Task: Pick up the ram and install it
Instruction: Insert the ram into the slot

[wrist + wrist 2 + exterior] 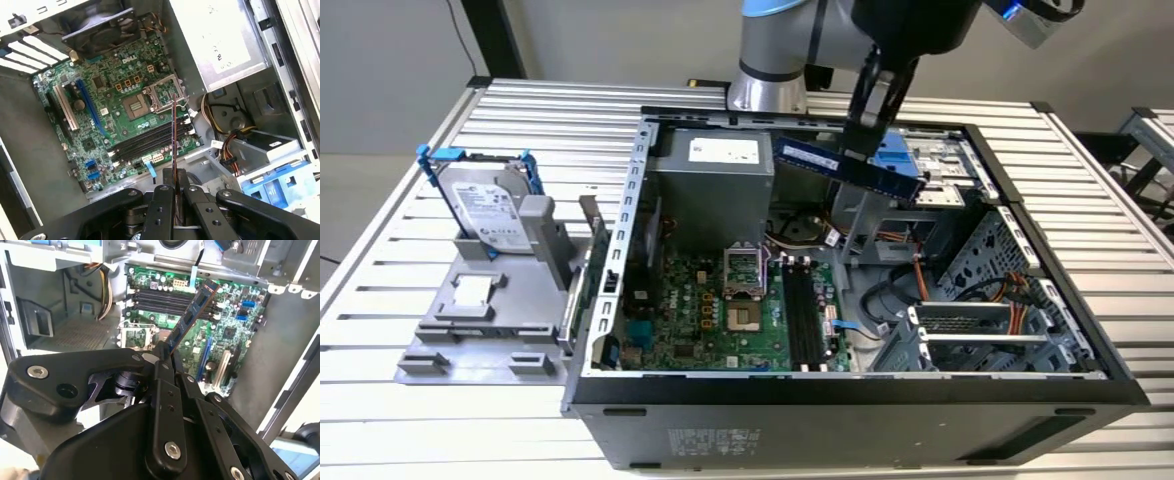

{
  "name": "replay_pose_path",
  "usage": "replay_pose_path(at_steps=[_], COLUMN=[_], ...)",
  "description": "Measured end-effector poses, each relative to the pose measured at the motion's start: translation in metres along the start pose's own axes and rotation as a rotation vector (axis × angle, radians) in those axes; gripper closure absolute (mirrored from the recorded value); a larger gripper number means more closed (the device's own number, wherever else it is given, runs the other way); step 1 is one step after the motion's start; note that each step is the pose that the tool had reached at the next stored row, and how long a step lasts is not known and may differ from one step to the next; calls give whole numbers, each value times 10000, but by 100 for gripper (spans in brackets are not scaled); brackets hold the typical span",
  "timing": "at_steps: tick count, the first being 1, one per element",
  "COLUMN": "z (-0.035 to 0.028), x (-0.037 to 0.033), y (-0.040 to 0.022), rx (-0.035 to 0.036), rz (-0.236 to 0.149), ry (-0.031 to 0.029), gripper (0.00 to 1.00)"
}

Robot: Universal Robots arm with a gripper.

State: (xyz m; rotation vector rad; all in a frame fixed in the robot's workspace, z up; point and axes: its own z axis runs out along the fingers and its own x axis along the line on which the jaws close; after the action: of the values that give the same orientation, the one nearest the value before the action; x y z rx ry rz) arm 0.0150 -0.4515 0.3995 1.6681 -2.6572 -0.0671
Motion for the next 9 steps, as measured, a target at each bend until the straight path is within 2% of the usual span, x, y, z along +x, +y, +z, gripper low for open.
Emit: replay_pose_path(at_steps=[9], z=[0], x=[0], y=[0], rx=[27], rz=[1364], ry=[-52], gripper=[100])
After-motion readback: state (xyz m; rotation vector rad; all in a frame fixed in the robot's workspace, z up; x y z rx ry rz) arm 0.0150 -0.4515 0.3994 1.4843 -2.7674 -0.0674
